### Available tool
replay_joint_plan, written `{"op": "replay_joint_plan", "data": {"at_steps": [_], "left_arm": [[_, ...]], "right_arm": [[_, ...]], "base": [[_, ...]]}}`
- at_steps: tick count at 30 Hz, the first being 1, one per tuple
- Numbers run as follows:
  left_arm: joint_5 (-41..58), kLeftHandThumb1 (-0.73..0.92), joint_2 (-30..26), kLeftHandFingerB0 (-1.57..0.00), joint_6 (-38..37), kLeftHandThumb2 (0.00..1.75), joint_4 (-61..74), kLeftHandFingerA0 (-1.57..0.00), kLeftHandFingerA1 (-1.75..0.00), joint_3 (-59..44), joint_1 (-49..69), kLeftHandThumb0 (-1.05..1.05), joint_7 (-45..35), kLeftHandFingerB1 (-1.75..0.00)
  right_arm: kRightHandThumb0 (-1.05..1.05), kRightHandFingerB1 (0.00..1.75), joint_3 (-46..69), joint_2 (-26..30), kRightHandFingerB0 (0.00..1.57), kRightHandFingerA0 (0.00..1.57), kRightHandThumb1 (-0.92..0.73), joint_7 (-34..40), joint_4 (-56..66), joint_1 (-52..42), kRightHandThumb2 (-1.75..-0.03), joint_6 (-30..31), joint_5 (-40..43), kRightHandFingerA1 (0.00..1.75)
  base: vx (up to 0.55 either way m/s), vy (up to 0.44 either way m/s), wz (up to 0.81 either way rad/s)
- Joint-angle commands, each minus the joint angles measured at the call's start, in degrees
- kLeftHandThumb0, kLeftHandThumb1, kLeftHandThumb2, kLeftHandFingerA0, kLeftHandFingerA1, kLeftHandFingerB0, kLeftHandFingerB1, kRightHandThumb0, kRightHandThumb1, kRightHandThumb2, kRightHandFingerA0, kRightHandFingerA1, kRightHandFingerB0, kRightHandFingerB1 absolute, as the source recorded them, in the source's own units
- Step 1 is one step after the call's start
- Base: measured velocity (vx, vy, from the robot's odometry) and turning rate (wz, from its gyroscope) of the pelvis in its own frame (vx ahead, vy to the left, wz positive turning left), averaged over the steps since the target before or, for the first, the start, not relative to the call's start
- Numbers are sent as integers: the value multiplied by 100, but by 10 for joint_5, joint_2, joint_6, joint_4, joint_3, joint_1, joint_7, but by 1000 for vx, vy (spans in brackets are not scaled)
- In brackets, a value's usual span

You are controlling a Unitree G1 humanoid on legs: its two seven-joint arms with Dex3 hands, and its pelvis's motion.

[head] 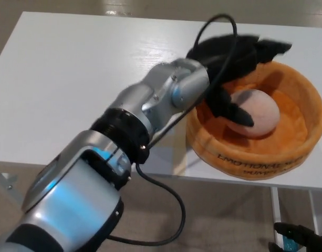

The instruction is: Use the left hand to pick up the pink round toy on the left and place it inside the orange plate on the desk.

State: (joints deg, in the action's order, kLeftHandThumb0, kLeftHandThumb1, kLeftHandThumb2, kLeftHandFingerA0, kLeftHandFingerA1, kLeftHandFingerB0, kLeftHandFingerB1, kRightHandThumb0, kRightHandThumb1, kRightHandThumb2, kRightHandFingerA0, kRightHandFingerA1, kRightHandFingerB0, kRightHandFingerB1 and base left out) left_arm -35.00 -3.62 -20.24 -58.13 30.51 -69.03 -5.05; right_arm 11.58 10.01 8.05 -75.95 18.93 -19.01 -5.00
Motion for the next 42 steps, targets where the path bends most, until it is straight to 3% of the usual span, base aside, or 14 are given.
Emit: {"op": "replay_joint_plan", "data": {"at_steps": [1,3,4,5,6,10,11,15,19,23,26,30,37,42], "left_arm": [[54,32,-40,-3,-44,66,146,0,-5,-52,34,-45,-31,-19],[68,41,-51,-4,-49,53,187,0,-13,-67,43,-32,-44,-26],[91,40,-57,-6,-47,67,222,0,-17,-83,54,-10,-57,-39],[117,40,-63,-6,-41,67,269,0,-17,-102,71,-10,-75,-39],[153,60,-73,-31,-36,59,319,-10,-24,-121,91,8,-93,-33],[228,63,-91,-40,-41,58,408,-12,-30,-158,132,14,-130,-33],[282,68,-125,-64,25,69,509,-26,-35,-179,169,27,-187,-43],[368,58,-187,-83,44,82,654,-45,-40,-215,265,21,-228,-48],[419,59,-220,-85,85,82,741,-48,-39,-240,341,10,-243,-48],[533,64,-266,-76,56,70,802,-43,-42,-282,502,5,-270,-48],[584,56,-273,-74,50,86,796,-40,-42,-300,606,7,-294,-48],[596,56,-273,-71,18,91,761,-41,-42,-305,672,5,-317,-47],[562,78,-249,-63,11,66,678,-49,-42,-286,791,8,-325,-43],[531,82,-232,-59,22,66,591,-47,-42,-272,820,8,-341,-42]], "right_arm": [[-18,50,3,-1,59,59,-57,-8,-1,-4,-56,3,9,62],[-19,49,5,-1,59,58,-57,-9,-1,-4,-56,3,10,61],[-18,49,5,-1,59,59,-56,-8,-1,-3,-56,4,10,61],[-18,49,5,-1,59,59,-56,-7,-1,-1,-56,6,10,61],[-20,49,3,0,58,58,-58,-7,-1,-1,-57,6,8,60],[-20,48,1,3,58,58,-57,-7,-1,-1,-57,8,4,60],[-21,48,0,3,59,58,-57,-8,-1,-1,-57,9,3,58],[-20,48,1,4,58,58,-56,-10,-2,1,-56,11,4,59],[-21,48,-1,5,59,59,-58,-7,-2,1,-57,12,1,60],[-17,48,0,6,57,57,-57,-9,-2,3,-56,11,2,56],[-20,48,-4,7,58,59,-57,-5,-3,5,-57,12,-3,59],[-22,48,-4,7,58,58,-57,-6,-3,5,-56,12,-3,59],[-21,48,-4,9,59,59,-57,-5,-3,1,-57,9,-5,60],[-20,48,-3,8,59,58,-57,-6,-3,3,-56,10,-4,60]], "base": [[0,0,0],[0,0,0],[0,0,0],[0,0,0],[0,0,0],[0,0,0],[0,0,0],[0,0,0],[0,0,0],[0,0,0],[0,0,0],[0,0,0],[0,0,0],[0,0,0]]}}
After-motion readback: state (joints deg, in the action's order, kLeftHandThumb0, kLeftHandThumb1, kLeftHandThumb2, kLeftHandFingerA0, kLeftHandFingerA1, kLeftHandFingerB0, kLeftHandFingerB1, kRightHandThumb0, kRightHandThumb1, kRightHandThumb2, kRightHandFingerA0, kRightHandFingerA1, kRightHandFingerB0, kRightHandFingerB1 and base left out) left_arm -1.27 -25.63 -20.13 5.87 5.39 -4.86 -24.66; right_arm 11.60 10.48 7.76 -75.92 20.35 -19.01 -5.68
